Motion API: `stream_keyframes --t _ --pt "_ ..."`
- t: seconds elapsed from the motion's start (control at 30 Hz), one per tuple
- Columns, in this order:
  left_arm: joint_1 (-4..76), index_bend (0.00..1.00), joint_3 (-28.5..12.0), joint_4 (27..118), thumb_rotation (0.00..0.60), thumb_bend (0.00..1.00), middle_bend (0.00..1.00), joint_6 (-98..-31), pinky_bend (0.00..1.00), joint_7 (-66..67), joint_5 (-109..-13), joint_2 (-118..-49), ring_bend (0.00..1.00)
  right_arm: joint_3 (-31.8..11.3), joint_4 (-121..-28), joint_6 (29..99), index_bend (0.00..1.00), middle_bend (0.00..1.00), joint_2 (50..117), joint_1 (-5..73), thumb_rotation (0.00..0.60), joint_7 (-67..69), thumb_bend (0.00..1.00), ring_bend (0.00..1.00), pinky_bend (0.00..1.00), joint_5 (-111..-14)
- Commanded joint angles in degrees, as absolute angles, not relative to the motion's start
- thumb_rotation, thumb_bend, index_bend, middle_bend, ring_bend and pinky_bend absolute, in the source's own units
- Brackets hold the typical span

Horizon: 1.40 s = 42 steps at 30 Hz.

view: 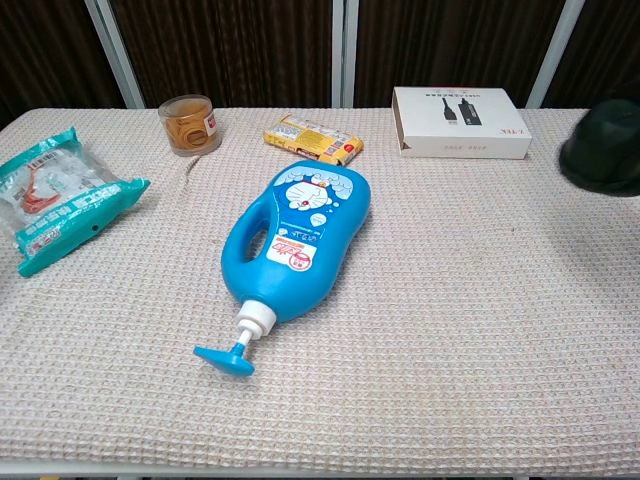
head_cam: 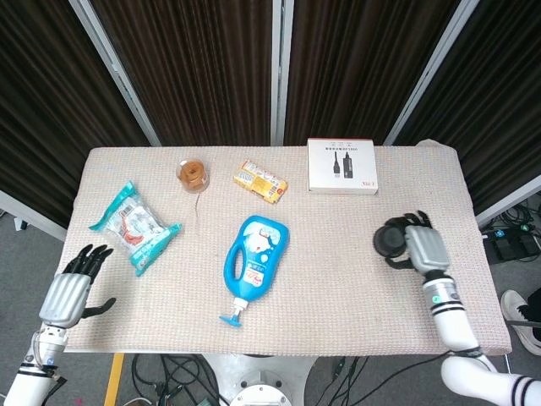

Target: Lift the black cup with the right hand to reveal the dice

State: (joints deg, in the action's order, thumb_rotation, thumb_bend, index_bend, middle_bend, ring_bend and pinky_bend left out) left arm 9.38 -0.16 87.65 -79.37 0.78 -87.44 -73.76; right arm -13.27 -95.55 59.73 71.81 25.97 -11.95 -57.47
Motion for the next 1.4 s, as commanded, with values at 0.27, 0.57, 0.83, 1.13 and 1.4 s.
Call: stream_keyframes --t 0.27,0.57,0.83,1.13,1.4 --pt "9.2 0.1 -0.5 88.7 0.6 0.17 0.07 -80.1 0.19 2.1 -87.0 -73.1 0.0 -12.2 -101.5 54.7 0.44 0.48 86.9 36.7 0.6 -21.1 0.2 0.13 0.0 -62.5" --pt "9.3 0.1 0.0 87.8 0.6 0.18 0.07 -79.4 0.19 1.1 -87.1 -73.2 0.0 -12.1 -100.8 65.6 0.44 0.48 71.8 26.3 0.6 -15.7 0.2 0.13 0.0 -57.3" --pt "9.4 0.1 0.2 87.9 0.6 0.17 0.07 -79.6 0.19 1.6 -87.6 -73.5 0.0 -10.6 -97.2 59.1 0.44 0.48 73.2 27.4 0.6 -11.2 0.2 0.13 0.0 -58.8" --pt "9.1 0.1 -0.2 88.2 0.6 0.17 0.07 -80.1 0.19 1.6 -86.8 -73.1 0.0 -10.5 -102.4 61.2 0.44 0.48 85.9 34.2 0.6 -22.5 0.2 0.13 0.0 -63.3" --pt "9.1 0.1 0.2 88.0 0.6 0.17 0.07 -79.8 0.19 1.5 -87.2 -73.5 0.0 -12.2 -97.6 65.3 0.44 0.48 75.2 25.9 0.6 -10.4 0.21 0.13 0.0 -57.7"
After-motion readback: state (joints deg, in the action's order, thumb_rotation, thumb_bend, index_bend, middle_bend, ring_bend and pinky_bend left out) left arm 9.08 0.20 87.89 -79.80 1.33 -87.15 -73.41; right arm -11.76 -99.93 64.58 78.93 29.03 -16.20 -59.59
